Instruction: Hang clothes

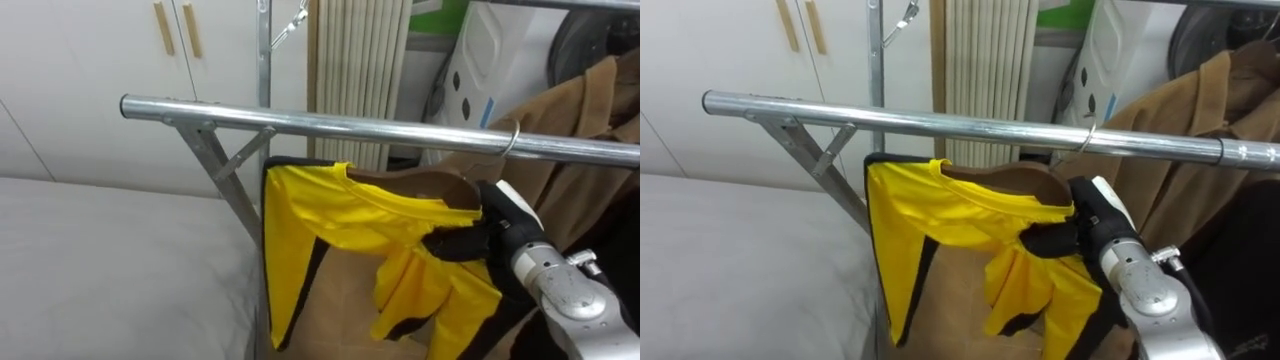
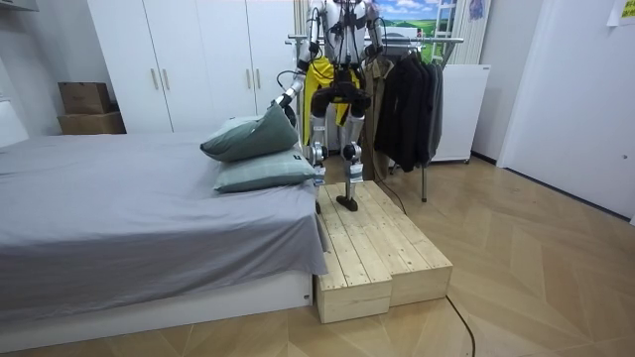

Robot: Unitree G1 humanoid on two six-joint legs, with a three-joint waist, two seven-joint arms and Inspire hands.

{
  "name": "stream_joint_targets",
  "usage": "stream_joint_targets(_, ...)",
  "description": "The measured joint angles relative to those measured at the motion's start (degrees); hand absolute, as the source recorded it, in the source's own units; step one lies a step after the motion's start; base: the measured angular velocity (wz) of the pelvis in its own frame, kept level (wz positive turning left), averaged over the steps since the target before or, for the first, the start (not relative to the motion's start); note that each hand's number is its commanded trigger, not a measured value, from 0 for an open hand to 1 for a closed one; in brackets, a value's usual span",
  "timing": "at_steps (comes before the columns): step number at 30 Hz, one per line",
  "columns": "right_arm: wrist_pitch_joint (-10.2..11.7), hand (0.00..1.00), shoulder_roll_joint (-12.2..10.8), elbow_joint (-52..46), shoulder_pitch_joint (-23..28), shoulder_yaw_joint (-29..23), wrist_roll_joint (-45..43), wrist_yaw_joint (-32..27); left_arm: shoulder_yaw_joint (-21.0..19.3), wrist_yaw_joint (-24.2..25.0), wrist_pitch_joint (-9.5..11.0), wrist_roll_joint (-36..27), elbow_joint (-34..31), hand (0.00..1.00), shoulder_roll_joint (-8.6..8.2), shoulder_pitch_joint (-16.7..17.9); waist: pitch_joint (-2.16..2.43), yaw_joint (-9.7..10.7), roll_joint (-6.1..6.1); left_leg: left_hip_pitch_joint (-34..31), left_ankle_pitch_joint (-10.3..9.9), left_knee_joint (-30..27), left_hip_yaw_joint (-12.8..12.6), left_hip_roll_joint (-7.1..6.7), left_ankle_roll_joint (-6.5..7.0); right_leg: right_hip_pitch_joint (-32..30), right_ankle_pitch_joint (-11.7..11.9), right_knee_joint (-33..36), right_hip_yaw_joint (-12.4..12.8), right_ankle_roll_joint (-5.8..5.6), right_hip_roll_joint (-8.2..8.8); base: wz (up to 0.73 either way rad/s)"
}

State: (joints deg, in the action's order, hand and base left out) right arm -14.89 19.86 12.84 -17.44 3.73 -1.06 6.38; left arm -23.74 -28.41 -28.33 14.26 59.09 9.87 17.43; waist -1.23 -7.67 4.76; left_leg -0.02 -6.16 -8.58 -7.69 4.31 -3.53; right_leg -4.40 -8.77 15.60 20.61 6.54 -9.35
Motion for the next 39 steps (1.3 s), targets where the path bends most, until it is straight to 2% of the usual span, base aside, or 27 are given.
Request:
stream_joint_targets(11, 0.2, 1.0, 0.0, 1.7, -0.1, 0.0, 0.5, -0.3, 0.0, -0.2, 0.0, 0.0, -0.1, 0.0, 0.0, 0.1, 0.02, -0.3, 0.14, 0.2, 0.0, 0.1, 0.1, -0.07, 0.0, 0.3, 0.0, -0.2, -0.4, 0.0, 0.16, 0.0)
stream_joint_targets(22, 0.5, 1.0, 0.0, 2.2, -0.1, 0.0, -8.5, -0.1, 0.0, -0.8, 0.0, 0.0, -0.2, 0.0, 0.0, 0.0, 0.05, 0.0, -0.04, 0.2, 0.0, 0.0, -0.1, 0.03, 0.0, 0.3, 0.0, -0.2, -1.1, 0.02, 0.28, 0.01)
stream_joint_targets(23, 0.5, 0.84, 0.0, 2.2, -0.1, 0.0, -8.5, -0.1, 0.0, -0.8, 0.0, 0.0, -0.2, 0.0, 0.0, 0.0, 0.05, 0.0, -0.04, 0.2, 0.0, 0.0, -0.2, 0.03, 0.0, 0.3, 0.0, -0.2, -1.1, 0.02, 0.28, 0.0)
stream_joint_targets(25, 0.5, 0.24, 0.0, 2.2, -0.1, 0.0, -8.5, -0.1, 0.0, -0.7, 0.0, 0.0, -0.2, 0.0, 0.0, 0.0, 0.05, 0.0, -0.04, 0.2, 0.0, 0.0, -0.2, 0.02, -0.01, 0.3, 0.0, -0.3, -1.1, 0.02, 0.29, 0.0)
stream_joint_targets(27, 0.5, 0.0, 0.0, 2.2, -0.1, 0.0, -8.6, 0.0, 0.0, -0.6, 0.0, 0.0, -0.2, 0.0, 0.0, 0.0, 0.05, 0.0, -0.04, 0.2, 0.0, 0.0, -0.2, 0.01, 0.0, 0.3, 0.0, -0.3, -1.1, 0.02, 0.29, 0.0)
stream_joint_targets(39, 0.5, 0.0, 0.0, 2.2, -0.1, -0.6, -7.3, 0.1, 0.0, 1.4, 0.0, 0.0, -0.2, 0.0, 0.16, 0.1, 0.1, 0.0, -0.16, 0.3, 0.0, 0.0, -0.1, 0.06, 0.0, 0.3, 0.1, -0.2, -1.7, 0.09, 0.35, 0.0)
